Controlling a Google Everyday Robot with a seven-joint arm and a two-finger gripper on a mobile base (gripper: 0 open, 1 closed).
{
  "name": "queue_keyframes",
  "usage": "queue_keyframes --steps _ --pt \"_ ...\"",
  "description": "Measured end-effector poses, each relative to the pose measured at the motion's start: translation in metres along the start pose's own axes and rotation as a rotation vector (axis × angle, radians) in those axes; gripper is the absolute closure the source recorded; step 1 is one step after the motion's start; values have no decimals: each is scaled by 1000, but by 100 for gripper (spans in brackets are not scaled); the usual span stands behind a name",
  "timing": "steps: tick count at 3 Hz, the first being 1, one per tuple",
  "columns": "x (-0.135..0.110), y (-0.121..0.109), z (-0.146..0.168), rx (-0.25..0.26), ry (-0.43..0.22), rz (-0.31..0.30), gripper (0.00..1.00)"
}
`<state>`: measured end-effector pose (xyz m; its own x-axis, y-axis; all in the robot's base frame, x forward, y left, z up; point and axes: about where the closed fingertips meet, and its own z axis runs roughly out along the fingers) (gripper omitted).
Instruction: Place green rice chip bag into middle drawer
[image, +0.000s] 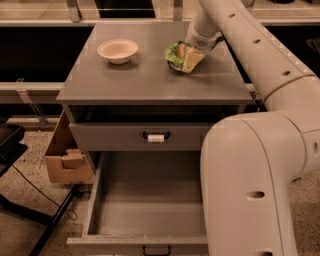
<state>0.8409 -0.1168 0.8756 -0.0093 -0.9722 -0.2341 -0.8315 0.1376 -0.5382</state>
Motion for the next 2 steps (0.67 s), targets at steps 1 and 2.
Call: queue_keyframes --steps 1,2 --pt "0 0 0 0 0 0 64" --pt "0 0 0 0 0 0 88"
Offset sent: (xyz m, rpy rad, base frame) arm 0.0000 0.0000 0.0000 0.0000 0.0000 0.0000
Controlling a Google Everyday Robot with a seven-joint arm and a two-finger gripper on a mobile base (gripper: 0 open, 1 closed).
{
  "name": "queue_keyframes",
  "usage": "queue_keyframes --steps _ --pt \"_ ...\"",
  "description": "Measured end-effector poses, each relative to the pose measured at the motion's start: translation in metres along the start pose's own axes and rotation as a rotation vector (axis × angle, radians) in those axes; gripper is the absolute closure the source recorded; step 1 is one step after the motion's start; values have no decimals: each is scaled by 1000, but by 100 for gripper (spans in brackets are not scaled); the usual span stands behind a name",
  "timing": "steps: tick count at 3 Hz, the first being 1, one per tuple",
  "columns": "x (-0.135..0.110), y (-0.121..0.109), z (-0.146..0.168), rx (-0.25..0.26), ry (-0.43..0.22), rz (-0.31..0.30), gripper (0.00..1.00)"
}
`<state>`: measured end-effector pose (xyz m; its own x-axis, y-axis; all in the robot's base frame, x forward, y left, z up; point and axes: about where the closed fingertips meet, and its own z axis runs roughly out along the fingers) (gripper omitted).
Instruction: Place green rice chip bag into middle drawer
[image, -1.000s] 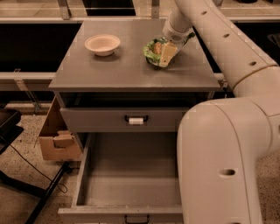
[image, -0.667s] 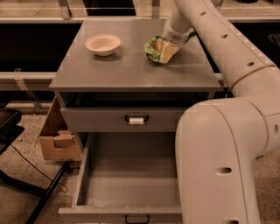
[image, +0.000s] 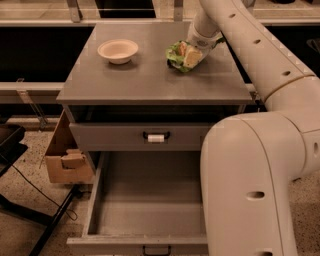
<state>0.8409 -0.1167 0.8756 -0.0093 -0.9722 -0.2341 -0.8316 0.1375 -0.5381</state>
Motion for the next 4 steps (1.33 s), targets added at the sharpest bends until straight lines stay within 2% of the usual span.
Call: queue_keyframes --steps 1,2,3,4 --pt "0 0 0 0 0 0 100" --pt "0 0 0 0 0 0 100" --pt "-1 -4 -16 7 -14 -5 100" --pt "10 4 -60 -7 -37 5 100"
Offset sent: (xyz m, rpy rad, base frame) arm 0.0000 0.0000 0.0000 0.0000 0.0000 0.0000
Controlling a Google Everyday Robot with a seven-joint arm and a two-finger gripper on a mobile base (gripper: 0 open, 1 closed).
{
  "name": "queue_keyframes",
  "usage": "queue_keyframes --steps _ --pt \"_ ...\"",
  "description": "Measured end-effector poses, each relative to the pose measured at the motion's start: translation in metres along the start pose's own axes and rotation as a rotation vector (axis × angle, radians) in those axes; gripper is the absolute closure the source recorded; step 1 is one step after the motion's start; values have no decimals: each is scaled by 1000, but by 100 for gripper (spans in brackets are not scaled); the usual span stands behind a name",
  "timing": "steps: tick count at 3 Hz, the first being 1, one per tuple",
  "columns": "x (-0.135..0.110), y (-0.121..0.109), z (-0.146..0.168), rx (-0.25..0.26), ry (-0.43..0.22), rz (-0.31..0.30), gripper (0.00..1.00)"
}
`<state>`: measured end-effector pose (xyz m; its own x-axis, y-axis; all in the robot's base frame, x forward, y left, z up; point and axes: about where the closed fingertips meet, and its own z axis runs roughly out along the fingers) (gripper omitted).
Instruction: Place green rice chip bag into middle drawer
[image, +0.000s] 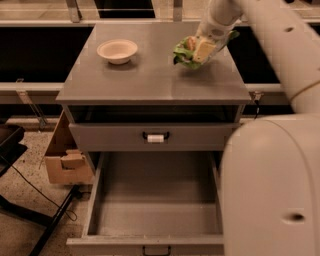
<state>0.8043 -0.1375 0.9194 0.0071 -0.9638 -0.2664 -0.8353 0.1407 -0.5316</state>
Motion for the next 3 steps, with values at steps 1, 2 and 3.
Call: queue_keyframes --steps 1,2,3 --pt "13 19 -68 -21 -35 49 100" --pt "36 51 -131 -42 -68 156 100" --pt "78 104 -177 -81 -48 305 100"
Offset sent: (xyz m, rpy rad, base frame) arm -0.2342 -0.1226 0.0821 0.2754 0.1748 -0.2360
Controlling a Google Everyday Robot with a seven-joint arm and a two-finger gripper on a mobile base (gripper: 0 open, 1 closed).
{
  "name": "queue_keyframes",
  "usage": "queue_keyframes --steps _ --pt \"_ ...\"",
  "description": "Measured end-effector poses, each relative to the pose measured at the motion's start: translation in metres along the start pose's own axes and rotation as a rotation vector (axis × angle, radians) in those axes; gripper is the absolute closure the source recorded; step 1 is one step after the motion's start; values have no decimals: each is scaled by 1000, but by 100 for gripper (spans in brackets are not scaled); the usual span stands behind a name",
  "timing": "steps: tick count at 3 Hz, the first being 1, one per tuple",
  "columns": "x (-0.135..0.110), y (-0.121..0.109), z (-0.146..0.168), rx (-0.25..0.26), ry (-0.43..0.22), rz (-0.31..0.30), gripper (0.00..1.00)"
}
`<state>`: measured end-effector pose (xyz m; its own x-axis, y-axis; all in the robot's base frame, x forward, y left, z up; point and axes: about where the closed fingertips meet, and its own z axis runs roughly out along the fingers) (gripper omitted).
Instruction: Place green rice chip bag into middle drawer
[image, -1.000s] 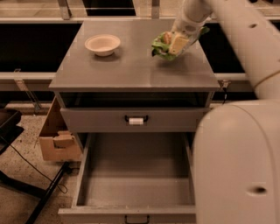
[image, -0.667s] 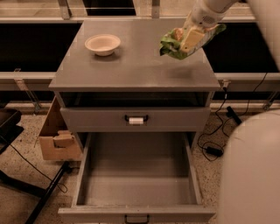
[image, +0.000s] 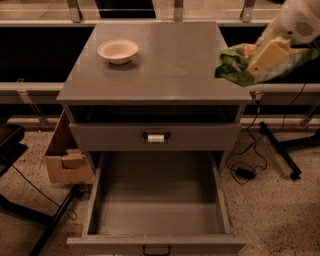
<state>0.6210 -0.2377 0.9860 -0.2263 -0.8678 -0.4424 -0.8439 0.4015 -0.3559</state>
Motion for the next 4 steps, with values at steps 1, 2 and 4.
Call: queue_keyframes --steps 1,2,4 --pt "37 43 -28 -14 -22 113 100" --pt "53 85 -26 -8 -126 163 100" --pt "68 176 80 -9 -371 257 100"
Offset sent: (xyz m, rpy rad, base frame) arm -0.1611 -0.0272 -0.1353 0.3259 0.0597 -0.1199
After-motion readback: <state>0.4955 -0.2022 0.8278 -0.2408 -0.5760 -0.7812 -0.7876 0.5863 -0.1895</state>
